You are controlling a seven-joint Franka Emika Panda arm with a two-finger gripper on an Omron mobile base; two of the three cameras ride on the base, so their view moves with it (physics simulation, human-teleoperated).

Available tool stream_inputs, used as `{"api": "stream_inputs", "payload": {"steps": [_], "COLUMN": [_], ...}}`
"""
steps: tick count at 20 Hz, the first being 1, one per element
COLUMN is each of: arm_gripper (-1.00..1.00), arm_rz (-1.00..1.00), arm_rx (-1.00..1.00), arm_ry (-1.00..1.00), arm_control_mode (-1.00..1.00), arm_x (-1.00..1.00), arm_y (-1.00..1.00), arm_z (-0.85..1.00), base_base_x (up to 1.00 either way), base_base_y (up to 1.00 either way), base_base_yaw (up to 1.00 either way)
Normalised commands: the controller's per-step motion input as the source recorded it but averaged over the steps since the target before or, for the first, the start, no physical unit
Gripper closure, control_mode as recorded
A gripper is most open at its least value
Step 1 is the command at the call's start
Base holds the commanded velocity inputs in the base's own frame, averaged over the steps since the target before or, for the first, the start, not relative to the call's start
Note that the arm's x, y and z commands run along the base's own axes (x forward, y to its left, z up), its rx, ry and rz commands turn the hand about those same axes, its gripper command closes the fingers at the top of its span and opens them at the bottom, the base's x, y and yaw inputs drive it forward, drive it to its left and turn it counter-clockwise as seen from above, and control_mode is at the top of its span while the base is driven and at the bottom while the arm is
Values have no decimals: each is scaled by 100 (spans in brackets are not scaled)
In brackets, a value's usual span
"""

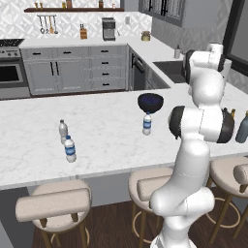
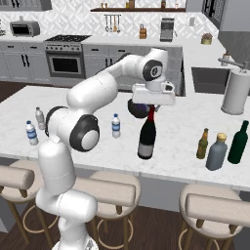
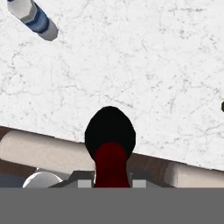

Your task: Move the plastic bottles in the middle to the plastics group, and the glass bottles in the middle to the glass group.

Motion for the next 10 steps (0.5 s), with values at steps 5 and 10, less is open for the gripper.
{"api": "stream_inputs", "payload": {"steps": [5, 10], "arm_gripper": [100, 100], "arm_rz": [0, 0], "arm_rx": [1, 0], "arm_ry": [6, 4], "arm_control_mode": [-100, -100], "arm_x": [0, 0], "arm_y": [-63, -55], "arm_z": [2, 0], "base_base_x": [0, 0], "base_base_y": [0, 0], "base_base_yaw": [0, 0]}}
